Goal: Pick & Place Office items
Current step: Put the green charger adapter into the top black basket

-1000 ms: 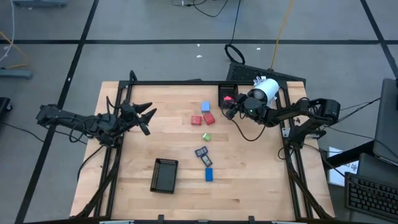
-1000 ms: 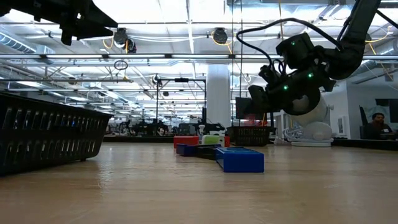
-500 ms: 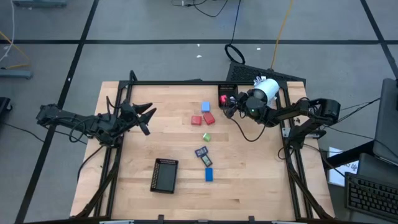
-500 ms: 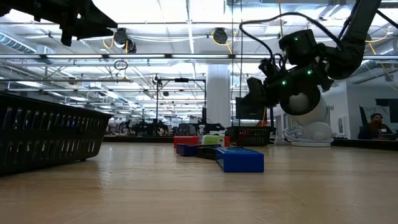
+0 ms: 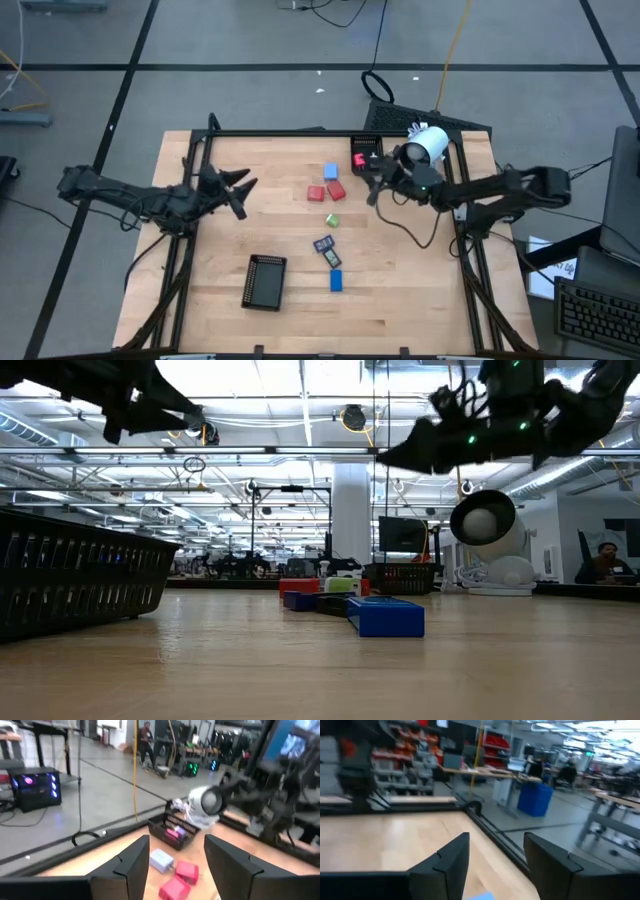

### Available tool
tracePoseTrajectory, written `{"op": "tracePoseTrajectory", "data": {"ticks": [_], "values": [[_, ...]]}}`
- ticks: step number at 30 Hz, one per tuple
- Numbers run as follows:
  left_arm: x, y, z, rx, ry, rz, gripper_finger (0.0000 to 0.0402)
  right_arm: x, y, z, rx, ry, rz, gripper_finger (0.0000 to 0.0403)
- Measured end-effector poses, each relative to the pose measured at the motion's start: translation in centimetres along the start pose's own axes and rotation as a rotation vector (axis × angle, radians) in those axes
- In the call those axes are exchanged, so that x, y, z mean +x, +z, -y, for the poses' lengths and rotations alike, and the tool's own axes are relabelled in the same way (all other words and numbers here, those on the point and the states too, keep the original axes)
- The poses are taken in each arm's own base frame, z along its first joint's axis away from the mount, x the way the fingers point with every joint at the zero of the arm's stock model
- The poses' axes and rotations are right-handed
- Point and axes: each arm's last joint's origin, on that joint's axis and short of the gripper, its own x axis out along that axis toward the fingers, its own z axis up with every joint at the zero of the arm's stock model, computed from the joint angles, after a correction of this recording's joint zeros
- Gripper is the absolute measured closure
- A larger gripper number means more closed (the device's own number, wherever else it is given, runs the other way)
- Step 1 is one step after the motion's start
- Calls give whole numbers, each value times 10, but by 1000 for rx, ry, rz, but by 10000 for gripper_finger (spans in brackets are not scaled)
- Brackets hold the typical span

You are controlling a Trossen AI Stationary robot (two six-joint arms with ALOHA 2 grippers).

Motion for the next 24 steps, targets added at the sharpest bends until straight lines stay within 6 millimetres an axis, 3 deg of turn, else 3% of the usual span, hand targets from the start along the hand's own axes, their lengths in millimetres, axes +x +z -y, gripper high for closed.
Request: {"op": "tracePoseTrajectory", "data": {"ticks": [6, 11, 16, 24], "values": [[19, -17, 10, 10, -91, -112, 163, -23, 29, 2, 75, 177, 68, 192], [41, -28, 14, -35, -187, -187, 107, -35, 42, 2, 101, 363, 128, 165], [63, -48, 20, 20, -293, -269, 70, -35, 43, 0, 96, 422, 137, 157], [100, -73, 38, 126, -421, -225, 64, -30, 36, 1, 82, 409, 106, 166]]}}
